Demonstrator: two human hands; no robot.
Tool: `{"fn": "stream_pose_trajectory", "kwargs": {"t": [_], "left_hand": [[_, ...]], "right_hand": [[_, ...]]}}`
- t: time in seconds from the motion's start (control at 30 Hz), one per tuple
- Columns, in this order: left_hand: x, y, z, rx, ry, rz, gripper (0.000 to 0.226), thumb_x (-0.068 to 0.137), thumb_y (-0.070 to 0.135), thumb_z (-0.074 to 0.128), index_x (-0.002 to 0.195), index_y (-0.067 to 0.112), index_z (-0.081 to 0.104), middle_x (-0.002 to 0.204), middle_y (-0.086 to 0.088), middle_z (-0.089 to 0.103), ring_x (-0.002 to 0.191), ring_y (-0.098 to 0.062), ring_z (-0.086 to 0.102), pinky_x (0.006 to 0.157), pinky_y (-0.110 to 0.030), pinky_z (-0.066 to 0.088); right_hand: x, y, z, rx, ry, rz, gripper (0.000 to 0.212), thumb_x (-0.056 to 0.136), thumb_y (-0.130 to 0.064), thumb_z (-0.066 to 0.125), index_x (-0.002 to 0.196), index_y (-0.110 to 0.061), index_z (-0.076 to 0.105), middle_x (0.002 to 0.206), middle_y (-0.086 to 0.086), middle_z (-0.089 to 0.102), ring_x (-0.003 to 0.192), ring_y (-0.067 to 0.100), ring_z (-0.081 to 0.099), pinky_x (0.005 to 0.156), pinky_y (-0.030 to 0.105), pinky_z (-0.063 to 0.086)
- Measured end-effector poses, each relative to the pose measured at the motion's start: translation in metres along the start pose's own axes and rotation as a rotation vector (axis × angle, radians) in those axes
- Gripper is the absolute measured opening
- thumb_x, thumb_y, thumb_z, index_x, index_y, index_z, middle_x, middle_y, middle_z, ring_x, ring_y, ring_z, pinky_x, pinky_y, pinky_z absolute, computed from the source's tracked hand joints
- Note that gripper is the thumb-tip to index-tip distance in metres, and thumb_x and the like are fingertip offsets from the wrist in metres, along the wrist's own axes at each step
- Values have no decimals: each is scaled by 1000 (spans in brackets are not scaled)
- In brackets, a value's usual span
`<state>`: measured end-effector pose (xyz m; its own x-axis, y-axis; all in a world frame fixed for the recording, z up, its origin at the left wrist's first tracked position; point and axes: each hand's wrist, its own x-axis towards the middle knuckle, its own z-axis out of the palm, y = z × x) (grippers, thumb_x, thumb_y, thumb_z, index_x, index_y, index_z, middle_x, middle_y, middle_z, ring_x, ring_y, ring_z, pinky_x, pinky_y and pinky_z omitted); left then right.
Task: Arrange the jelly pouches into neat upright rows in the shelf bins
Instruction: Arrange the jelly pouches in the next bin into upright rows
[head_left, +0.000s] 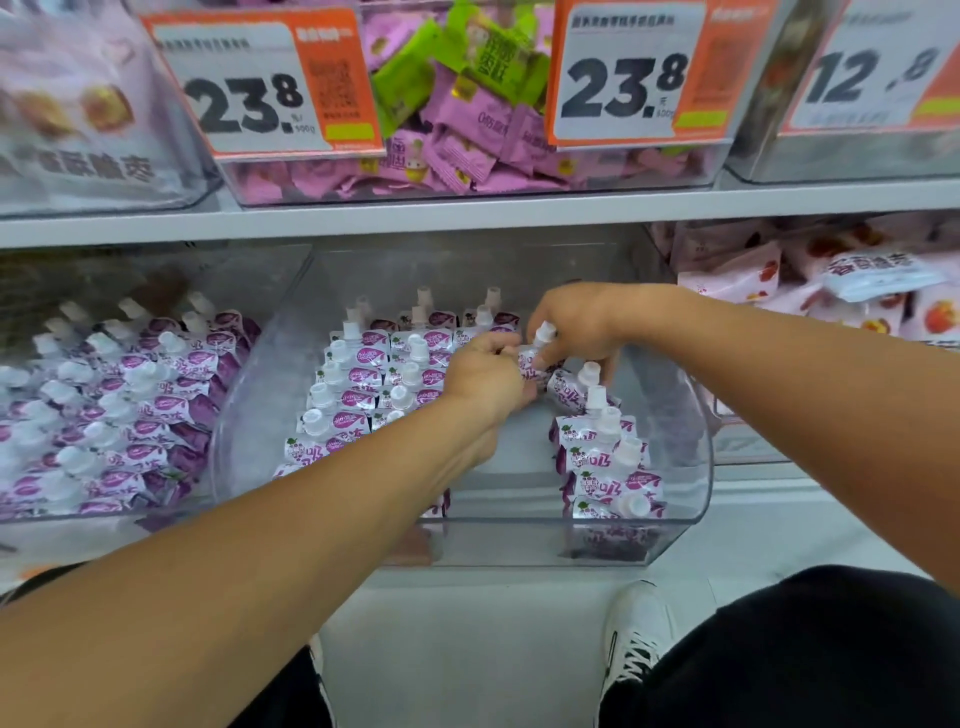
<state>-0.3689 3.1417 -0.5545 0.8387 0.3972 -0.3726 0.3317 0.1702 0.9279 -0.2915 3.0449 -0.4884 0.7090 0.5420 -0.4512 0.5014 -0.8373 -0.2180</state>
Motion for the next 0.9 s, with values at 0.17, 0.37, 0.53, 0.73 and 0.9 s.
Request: {"fn": "stream_pose_trajectory", "kwargs": {"t": [0.17, 0.37, 0.53, 0.73, 0.9], "left_hand": [[-13, 29, -38, 746, -94, 223, 41, 87, 12, 70, 124, 19, 54, 115, -2, 58, 101, -23, 62, 88, -34, 53], [-9, 35, -34, 1328, -237, 569, 27, 72, 39, 84, 84, 16, 75, 80, 0, 69, 77, -18, 64, 70, -30, 51], [2, 7, -9, 1274, -314, 602, 28, 75, 31, 81, 88, 10, 69, 81, -9, 66, 75, -29, 60, 68, -35, 51], [10, -4, 5, 1229, -164, 693, 12, 77, -3, 64, 76, 8, 62, 74, -11, 65, 71, -31, 62, 64, -42, 56], [4, -1, 0, 850, -220, 226, 22, 85, -2, 67, 84, 20, 67, 100, -8, 71, 90, -21, 64, 78, -28, 54]], "right_hand": [[3, 9, 3, 151, 23, 35, 20, 97, -25, 62, 100, -5, 64, 100, 21, 67, 61, 36, 72, 64, 45, 62], [-1, 9, 7, 364, 61, 110, 24, 99, -24, 59, 111, -4, 59, 110, 18, 62, 71, 42, 73, 59, 42, 61], [-5, 5, 7, 98, 227, 73, 18, 91, -22, 64, 100, -7, 70, 76, 6, 64, 86, 29, 72, 53, 28, 52], [-9, 8, -3, -42, 227, 66, 20, 97, -20, 56, 83, -10, 67, 70, 5, 70, 64, 22, 72, 56, 32, 57], [-14, 15, 3, -410, 446, 48, 13, 88, -18, 61, 79, -14, 52, 80, 9, 58, 78, 31, 57, 66, 30, 46]]}}
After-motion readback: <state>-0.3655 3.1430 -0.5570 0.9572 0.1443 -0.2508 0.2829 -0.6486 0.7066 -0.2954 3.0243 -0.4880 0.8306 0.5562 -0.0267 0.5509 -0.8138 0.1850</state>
